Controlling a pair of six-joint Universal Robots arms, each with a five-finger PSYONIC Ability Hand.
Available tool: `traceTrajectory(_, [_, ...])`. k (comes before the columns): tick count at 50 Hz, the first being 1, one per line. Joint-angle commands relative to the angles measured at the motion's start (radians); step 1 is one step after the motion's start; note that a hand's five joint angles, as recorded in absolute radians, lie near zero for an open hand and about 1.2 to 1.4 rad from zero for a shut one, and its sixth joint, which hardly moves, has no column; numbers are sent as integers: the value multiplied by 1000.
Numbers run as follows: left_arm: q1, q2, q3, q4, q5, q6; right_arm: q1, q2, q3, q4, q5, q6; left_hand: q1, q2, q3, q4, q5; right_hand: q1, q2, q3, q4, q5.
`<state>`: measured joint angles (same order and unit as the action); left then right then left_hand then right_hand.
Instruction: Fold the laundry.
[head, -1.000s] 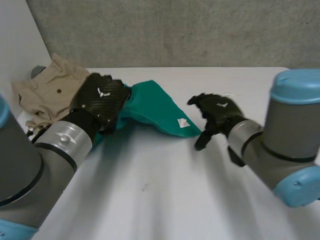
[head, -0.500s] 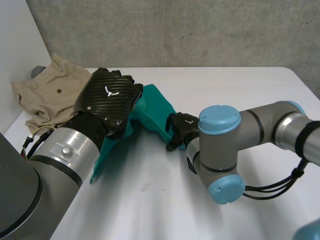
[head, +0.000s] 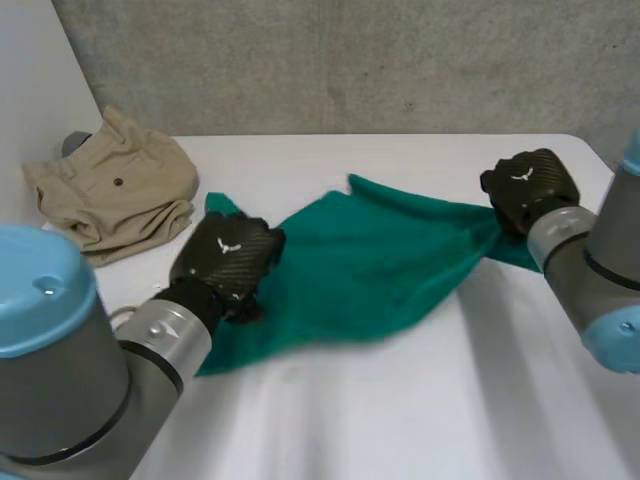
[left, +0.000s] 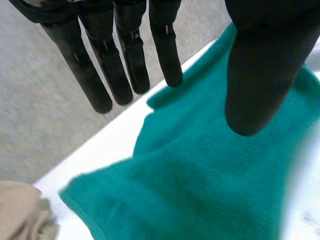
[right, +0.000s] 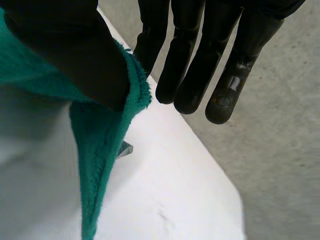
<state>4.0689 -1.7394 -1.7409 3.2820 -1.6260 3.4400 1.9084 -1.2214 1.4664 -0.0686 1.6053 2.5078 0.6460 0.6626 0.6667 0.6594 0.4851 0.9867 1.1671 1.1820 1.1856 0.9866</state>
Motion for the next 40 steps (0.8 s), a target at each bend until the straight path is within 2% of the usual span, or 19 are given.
traceTrajectory(1, [4,-58,8,4,60,-71,17,-127,115,-5,10,-26,-212,-228,-233,-225,-226,410,229,214,211,235])
traceTrajectory(3, [7,-60,6,2,83,-76,17,-139,149,-7,13,-41,-387,-404,-408,-401,-401,410,229,214,211,235])
traceTrajectory(5, [8,-58,1,4,86,-74,17,-142,167,-10,15,-50,-438,-455,-459,-452,-452,410,229,214,211,235])
traceTrajectory(12, [70,-28,-55,-12,74,-38,4,-136,201,-13,12,-60,-377,-393,-397,-390,-390,410,229,214,211,235])
traceTrajectory(19, [160,-23,-178,16,75,142,6,-130,222,-56,2,-52,-333,-349,-353,-346,-346,410,229,214,211,235])
traceTrajectory(23, [180,-32,-203,63,57,177,9,-122,226,-65,2,-52,-321,-338,-342,-334,-335,410,229,214,211,235])
traceTrajectory(40, [192,-140,-181,71,49,179,18,-112,253,-102,2,-52,-283,-300,-304,-296,-297,410,229,214,211,235])
